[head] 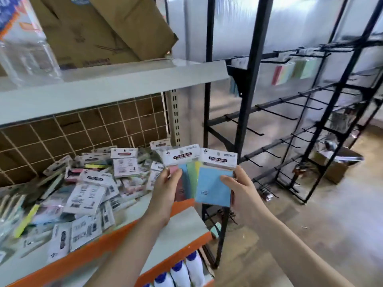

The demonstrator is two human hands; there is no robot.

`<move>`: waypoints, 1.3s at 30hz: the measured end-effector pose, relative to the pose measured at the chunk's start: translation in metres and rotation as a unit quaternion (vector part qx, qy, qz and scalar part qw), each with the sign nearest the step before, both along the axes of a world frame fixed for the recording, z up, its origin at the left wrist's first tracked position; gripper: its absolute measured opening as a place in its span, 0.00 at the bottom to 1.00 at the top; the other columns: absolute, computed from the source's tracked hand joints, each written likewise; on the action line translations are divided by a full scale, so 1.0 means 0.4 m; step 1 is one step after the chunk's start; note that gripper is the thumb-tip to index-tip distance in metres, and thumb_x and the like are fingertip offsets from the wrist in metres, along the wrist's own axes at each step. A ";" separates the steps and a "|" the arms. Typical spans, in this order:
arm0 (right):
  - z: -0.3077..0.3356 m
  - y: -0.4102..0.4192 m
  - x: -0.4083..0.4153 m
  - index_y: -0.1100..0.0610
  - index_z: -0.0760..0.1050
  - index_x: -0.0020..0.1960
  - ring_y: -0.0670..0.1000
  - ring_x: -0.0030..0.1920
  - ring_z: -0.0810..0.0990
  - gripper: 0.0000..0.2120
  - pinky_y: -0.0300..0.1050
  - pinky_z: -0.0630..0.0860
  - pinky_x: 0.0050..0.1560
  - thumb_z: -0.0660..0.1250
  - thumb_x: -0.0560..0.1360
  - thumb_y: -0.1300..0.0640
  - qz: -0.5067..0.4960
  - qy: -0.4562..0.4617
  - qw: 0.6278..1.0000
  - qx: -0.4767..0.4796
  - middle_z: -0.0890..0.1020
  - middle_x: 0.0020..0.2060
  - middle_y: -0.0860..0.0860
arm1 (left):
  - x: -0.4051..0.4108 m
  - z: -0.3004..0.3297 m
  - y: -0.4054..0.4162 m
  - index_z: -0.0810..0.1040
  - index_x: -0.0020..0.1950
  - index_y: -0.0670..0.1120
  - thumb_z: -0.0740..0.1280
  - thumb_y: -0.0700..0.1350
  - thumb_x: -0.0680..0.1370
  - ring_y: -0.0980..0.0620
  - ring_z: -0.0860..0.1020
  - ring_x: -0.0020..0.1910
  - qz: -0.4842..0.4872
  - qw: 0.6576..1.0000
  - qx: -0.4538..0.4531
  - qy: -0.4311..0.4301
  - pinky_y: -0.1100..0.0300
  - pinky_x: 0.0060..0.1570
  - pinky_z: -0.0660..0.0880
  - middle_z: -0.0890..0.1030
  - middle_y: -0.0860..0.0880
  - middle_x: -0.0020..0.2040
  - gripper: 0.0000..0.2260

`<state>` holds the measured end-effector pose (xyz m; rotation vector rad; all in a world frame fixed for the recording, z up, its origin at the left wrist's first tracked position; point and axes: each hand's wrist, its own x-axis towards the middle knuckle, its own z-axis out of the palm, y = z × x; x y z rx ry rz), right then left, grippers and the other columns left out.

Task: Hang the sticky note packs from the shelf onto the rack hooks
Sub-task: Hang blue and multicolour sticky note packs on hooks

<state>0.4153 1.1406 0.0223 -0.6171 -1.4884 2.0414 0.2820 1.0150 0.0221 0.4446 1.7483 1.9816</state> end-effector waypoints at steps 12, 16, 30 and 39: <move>0.037 0.288 0.275 0.49 0.82 0.44 0.53 0.37 0.83 0.13 0.54 0.77 0.36 0.62 0.78 0.62 -0.163 0.025 0.984 -0.066 0.83 0.39 0.51 | 0.198 0.040 0.365 0.78 0.51 0.50 0.62 0.47 0.80 0.50 0.82 0.47 -0.185 0.979 -0.008 0.080 0.49 0.49 0.79 0.84 0.56 0.43 0.05; 0.044 0.396 0.312 0.51 0.83 0.38 0.51 0.33 0.82 0.17 0.44 0.77 0.30 0.60 0.77 0.66 -0.216 0.005 0.975 -0.060 0.83 0.35 0.52 | 0.219 0.053 0.492 0.77 0.47 0.51 0.62 0.47 0.80 0.58 0.82 0.38 -0.192 0.976 0.017 0.097 0.59 0.37 0.77 0.83 0.58 0.38 0.06; 0.191 0.804 0.249 0.56 0.80 0.43 0.40 0.29 0.80 0.10 0.30 0.72 0.29 0.64 0.78 0.53 -0.246 -0.121 0.931 0.243 0.82 0.30 0.45 | 0.207 0.187 0.936 0.76 0.50 0.48 0.61 0.46 0.81 0.54 0.79 0.45 -0.175 0.956 0.080 0.222 0.58 0.45 0.77 0.81 0.50 0.45 0.05; 0.275 0.995 0.182 0.47 0.80 0.41 0.40 0.35 0.76 0.07 0.31 0.70 0.36 0.67 0.77 0.51 -0.228 -0.076 0.909 0.342 0.80 0.33 0.42 | 0.194 0.246 1.118 0.76 0.46 0.52 0.63 0.47 0.80 0.47 0.79 0.46 -0.221 0.940 0.090 0.244 0.43 0.48 0.78 0.80 0.50 0.42 0.04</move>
